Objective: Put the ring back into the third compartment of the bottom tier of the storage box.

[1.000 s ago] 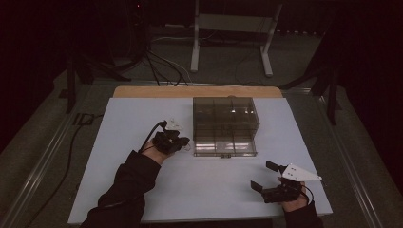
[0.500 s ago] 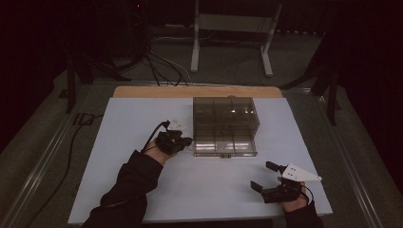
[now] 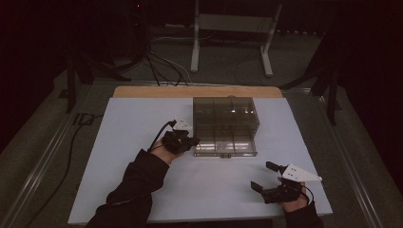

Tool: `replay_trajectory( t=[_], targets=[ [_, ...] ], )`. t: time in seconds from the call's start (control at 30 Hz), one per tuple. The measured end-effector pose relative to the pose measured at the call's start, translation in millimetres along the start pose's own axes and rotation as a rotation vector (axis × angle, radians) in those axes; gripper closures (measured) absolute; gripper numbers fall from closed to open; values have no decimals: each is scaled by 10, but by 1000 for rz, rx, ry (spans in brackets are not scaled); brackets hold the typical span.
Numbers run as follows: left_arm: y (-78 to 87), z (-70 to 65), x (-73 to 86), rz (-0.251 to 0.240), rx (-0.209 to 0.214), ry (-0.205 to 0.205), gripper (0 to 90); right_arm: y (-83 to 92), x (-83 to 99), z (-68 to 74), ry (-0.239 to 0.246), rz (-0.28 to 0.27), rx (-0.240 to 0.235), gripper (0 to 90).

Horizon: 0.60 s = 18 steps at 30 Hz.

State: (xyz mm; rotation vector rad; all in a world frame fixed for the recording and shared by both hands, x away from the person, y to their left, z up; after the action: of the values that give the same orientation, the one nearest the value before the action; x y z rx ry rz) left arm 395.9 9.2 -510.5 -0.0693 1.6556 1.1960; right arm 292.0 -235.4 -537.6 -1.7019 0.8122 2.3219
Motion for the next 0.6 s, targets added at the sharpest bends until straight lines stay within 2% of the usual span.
replay_trajectory(
  t=[0.3,0.6],
  targets=[
    [-33,-94,-92,-11,24,-13,898,5,-8,6,-1,-5,-4,0],
    [-93,-222,-206,-19,47,-48,899,4,-8,15,4,-2,-3,0]
  ],
)
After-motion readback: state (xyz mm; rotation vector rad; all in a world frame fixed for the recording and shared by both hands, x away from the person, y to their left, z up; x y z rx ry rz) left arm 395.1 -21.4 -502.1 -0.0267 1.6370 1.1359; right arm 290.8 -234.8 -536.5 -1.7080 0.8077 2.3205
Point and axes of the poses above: each handheld gripper's, and its own axes: y roughly backward along the jaws, x roughly out of its underside, z roughly to its left, the point moved 9 cm from there along -y, roughly forward along the jaws, and after that the axes turned 13 degrees about -x, right-handed, at the moved point
